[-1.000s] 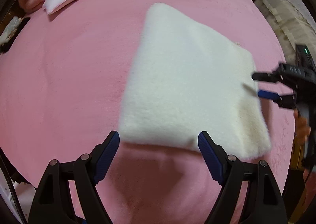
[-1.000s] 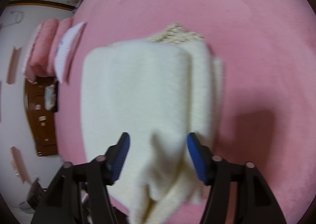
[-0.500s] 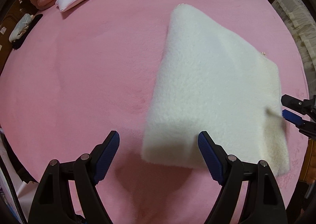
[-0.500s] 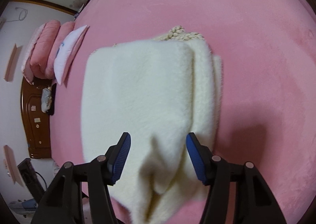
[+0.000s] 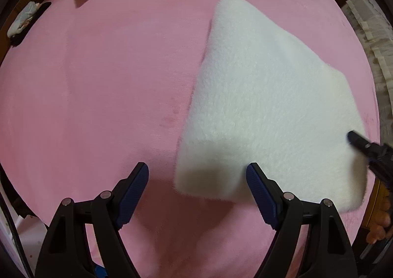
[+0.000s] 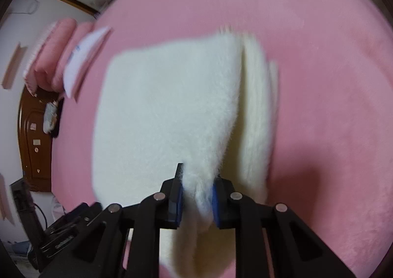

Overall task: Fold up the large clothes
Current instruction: 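Open the right tool and press the folded bundle flat with both tools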

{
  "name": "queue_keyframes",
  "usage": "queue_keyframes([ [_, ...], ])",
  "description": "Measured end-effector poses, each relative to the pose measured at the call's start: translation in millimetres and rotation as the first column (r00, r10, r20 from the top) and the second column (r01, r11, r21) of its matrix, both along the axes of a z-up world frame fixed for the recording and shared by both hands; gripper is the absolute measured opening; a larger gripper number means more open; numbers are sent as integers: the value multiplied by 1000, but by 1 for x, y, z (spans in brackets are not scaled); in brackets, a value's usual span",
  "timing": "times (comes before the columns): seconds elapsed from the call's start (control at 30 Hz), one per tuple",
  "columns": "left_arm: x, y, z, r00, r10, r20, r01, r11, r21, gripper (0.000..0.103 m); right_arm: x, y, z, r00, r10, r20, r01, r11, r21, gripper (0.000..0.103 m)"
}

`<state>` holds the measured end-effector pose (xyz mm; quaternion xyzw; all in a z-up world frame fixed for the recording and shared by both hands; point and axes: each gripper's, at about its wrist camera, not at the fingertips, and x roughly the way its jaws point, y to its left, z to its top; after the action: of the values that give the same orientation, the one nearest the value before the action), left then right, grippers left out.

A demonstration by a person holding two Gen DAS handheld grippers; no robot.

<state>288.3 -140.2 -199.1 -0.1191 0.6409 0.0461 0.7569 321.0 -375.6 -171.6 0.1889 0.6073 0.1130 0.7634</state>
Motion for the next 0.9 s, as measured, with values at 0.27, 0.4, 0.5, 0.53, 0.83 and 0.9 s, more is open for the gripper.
queue_keyframes([
  [0.27,4,-12,-10,998,-62,-26,61,998,-27,80,-3,-23,-26,1000,-1,-4,0,993,-115,18],
  [0.4,3,-15,-3,994,-109,-29,110,994,20,80,-8,-13,-26,999,-21,43,28,986,-164,23],
  [0.5,3,-15,17,984,-172,54,169,983,66,79,-20,0,7,988,-48,145,75,980,-184,27],
  [0.53,6,-15,24,977,-197,83,191,979,71,79,-25,7,16,982,-47,182,84,977,-198,27],
  [0.83,26,-35,7,937,-321,140,338,933,-122,14,-35,57,26,955,146,260,-121,986,-111,11],
  [0.9,20,-32,-6,938,-302,171,326,936,-134,14,-33,61,-4,975,174,138,-163,983,-83,1],
])
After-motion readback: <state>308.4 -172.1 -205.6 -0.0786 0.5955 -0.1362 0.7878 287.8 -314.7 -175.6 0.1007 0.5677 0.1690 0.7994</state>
